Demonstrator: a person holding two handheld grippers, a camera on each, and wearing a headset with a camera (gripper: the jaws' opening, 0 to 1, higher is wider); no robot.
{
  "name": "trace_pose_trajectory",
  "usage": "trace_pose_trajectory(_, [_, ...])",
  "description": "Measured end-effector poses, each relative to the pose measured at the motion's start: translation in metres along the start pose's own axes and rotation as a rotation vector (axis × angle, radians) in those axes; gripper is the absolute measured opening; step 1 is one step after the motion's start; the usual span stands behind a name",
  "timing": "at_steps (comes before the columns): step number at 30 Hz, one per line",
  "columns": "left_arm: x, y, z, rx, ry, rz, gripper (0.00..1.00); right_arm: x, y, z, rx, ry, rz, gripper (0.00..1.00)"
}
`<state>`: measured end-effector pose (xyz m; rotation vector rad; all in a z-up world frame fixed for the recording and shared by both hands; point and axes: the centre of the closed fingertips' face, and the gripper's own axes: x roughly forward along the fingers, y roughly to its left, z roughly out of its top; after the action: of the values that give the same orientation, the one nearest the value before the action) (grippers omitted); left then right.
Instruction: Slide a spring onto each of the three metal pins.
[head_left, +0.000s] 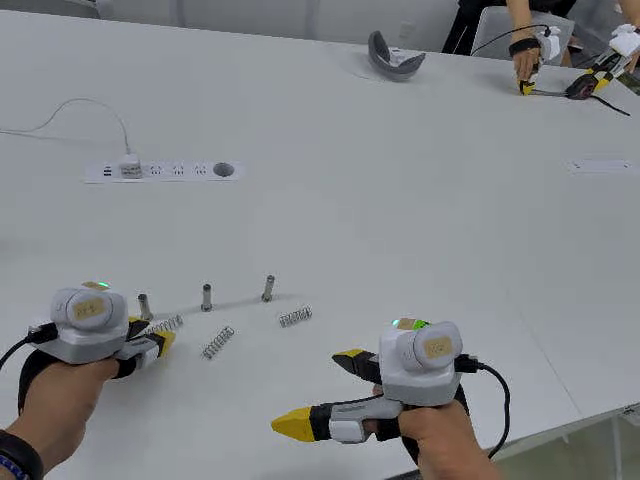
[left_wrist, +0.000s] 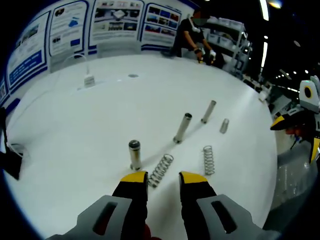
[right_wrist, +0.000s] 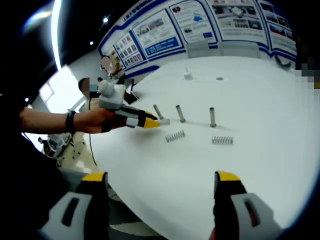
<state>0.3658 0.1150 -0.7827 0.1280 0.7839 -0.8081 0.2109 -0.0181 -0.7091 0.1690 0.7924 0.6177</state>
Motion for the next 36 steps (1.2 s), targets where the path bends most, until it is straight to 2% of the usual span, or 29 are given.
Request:
trace_pose_trajectory(8, [0.006, 0.006, -0.006, 0.033, 0.032, 0.013, 0.21, 0.000, 0.000, -0.004, 0.008, 0.001, -0.001, 0.88])
trace_pose_trajectory(12, [0.006, 0.007, -0.007, 0.028, 0.032, 0.018, 0.19, 0.001, 0.002, -0.005, 0.011, 0.000, 0.001, 0.88])
trace_pose_trajectory(15, [0.007, 0.010, -0.007, 0.064, 0.034, 0.041, 0.15, 0.001, 0.002, -0.007, 0.009, 0.004, 0.003, 0.88])
trace_pose_trajectory(20, [0.004, 0.006, -0.010, 0.108, 0.046, 0.041, 0.11, 0.001, 0.003, -0.006, 0.009, 0.002, 0.003, 0.88])
trace_pose_trajectory(26, [0.002, 0.006, -0.015, 0.095, 0.054, 0.045, 0.11, 0.001, 0.004, -0.006, 0.009, 0.001, 0.004, 0.88])
trace_pose_trajectory(36, [-0.018, 0.004, -0.038, 0.103, 0.077, 0.067, 0.11, -0.001, 0.005, -0.008, 0.007, 0.003, 0.001, 0.88])
